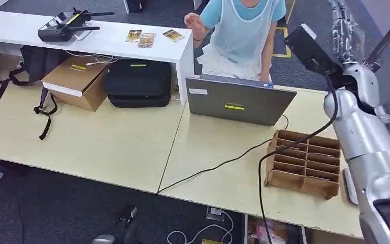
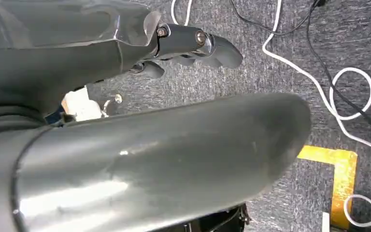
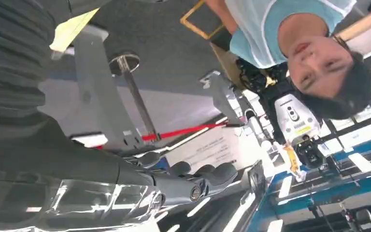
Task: Pass the card to the sensor for recognition and then transmit it.
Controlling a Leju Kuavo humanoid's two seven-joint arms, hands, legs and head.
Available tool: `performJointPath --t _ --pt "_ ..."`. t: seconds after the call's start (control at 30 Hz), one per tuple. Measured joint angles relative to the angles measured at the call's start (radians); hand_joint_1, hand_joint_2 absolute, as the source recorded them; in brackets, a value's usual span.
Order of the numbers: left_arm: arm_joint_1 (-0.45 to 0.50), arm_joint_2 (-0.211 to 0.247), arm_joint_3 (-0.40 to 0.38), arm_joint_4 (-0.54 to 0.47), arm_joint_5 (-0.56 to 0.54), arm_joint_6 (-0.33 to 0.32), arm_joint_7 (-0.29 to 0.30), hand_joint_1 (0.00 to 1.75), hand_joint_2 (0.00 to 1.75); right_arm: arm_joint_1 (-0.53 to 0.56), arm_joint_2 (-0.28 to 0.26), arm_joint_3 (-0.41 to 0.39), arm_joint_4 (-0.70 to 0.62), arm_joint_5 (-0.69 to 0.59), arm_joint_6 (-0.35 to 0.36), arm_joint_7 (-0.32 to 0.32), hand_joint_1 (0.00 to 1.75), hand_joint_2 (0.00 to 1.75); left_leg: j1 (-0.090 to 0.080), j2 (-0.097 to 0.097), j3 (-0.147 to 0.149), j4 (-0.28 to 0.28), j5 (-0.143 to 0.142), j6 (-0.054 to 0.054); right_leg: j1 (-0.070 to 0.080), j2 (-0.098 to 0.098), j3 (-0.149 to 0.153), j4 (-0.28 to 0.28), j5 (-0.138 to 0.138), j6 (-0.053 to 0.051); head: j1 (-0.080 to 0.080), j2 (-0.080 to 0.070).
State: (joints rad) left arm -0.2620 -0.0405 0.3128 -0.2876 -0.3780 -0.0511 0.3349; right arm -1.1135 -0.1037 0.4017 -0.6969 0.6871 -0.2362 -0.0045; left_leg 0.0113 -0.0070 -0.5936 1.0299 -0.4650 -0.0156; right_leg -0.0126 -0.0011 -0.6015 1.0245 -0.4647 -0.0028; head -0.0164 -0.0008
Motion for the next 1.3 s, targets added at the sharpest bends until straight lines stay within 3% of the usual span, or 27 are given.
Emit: performJointPath --t 0.4,0.9,1.3 --pt "0.015 0.013 0.000 0.000 0.003 -0.020 0.000 0.00 0.00 0.056 -0.042 -0.092 -0.132 -0.144 0.099 -0.017 0.00 1.75 0.000 0.000 0.000 0.000 0.000 0.000 0.000 0.000 0.000 0.000 0.000 0.000 0.000 0.000" --pt "0.022 0.026 0.001 0.000 0.008 -0.039 0.000 0.00 0.00 0.060 -0.046 -0.108 -0.147 -0.204 0.144 -0.029 0.00 1.75 0.000 0.000 0.000 0.000 0.000 0.000 0.000 0.000 0.000 0.000 0.000 0.000 0.000 0.000" --pt "0.024 0.027 0.001 0.000 0.001 -0.040 0.000 0.00 0.00 0.060 -0.058 -0.124 -0.146 -0.319 0.282 -0.025 0.00 1.75 0.000 0.000 0.000 0.000 0.000 0.000 0.000 0.000 0.000 0.000 0.000 0.000 0.000 0.000"
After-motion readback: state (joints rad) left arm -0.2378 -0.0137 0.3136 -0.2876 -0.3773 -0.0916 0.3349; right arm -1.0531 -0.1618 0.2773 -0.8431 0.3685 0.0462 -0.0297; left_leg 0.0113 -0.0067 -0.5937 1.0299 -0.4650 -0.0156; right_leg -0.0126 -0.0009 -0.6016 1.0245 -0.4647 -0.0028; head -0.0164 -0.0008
